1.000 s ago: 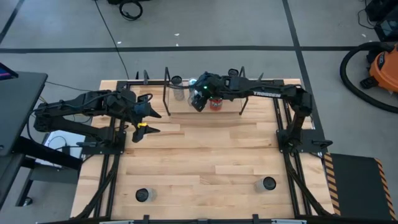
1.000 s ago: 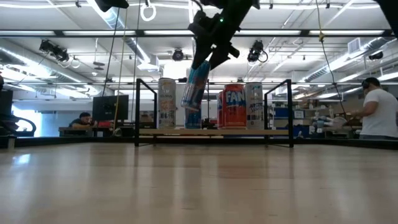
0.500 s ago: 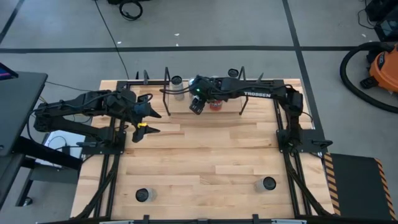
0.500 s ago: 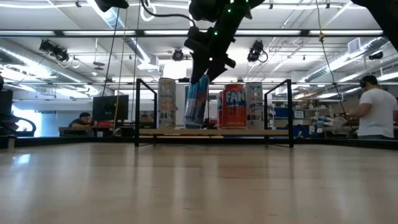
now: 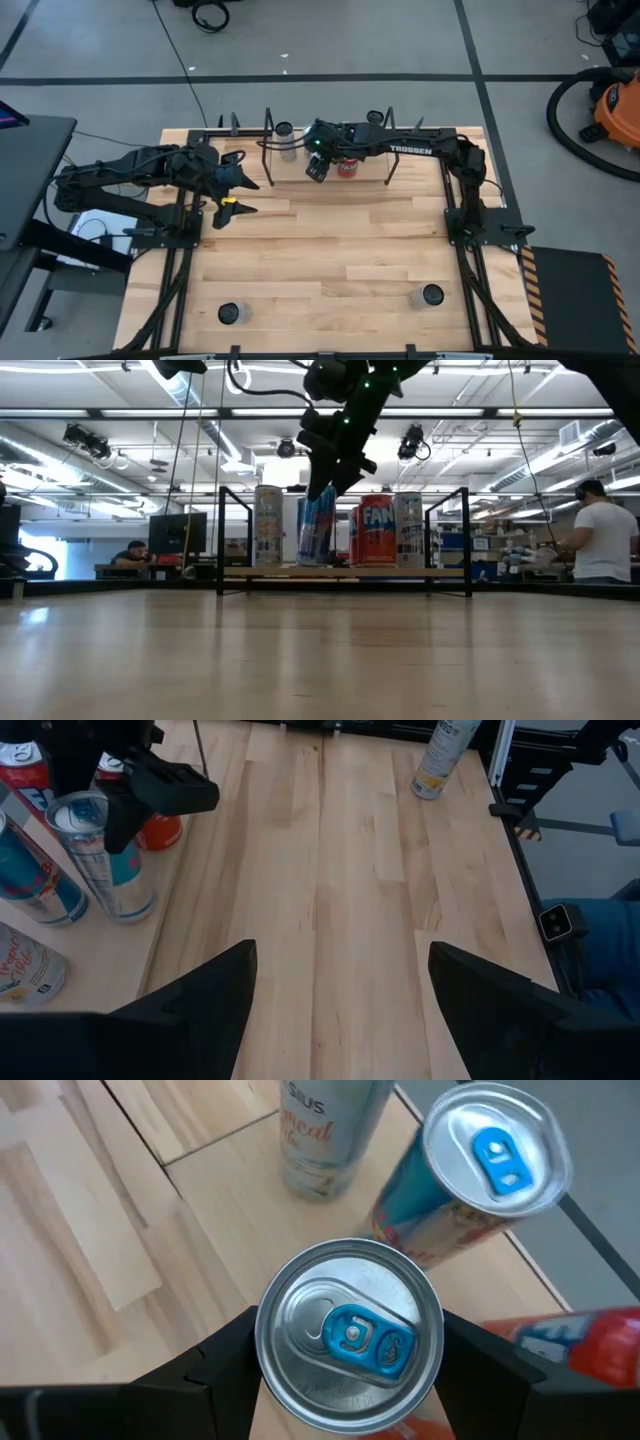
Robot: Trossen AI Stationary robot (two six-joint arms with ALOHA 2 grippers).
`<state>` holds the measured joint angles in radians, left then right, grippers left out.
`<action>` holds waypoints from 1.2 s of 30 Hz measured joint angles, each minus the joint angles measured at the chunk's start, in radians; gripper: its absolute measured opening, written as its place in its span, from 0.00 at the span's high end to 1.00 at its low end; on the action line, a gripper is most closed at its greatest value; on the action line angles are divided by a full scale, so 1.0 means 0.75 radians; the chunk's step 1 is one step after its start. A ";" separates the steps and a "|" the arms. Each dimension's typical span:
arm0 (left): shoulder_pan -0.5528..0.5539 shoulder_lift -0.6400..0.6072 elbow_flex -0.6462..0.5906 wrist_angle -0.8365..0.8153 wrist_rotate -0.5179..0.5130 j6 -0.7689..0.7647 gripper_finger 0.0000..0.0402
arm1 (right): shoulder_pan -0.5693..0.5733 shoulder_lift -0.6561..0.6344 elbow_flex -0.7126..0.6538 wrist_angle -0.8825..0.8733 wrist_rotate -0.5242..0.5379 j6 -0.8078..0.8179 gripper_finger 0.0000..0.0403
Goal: Place canned beverage on shelf
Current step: Put the blue soda can on the shelf aligned with the other blue soda can
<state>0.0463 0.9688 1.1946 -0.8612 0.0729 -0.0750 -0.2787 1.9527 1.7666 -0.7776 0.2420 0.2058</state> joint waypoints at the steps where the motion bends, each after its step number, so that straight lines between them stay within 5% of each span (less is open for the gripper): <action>1: 0.000 0.000 0.000 0.001 0.000 0.000 0.26 | -0.001 0.007 0.000 0.012 -0.007 0.000 0.37; 36: -0.001 0.000 0.000 -0.007 0.000 0.000 0.26 | -0.010 0.050 0.058 -0.007 -0.005 -0.069 0.31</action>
<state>0.0460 0.9688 1.1946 -0.8664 0.0729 -0.0752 -0.2859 1.9900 1.8103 -0.7827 0.2379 0.1543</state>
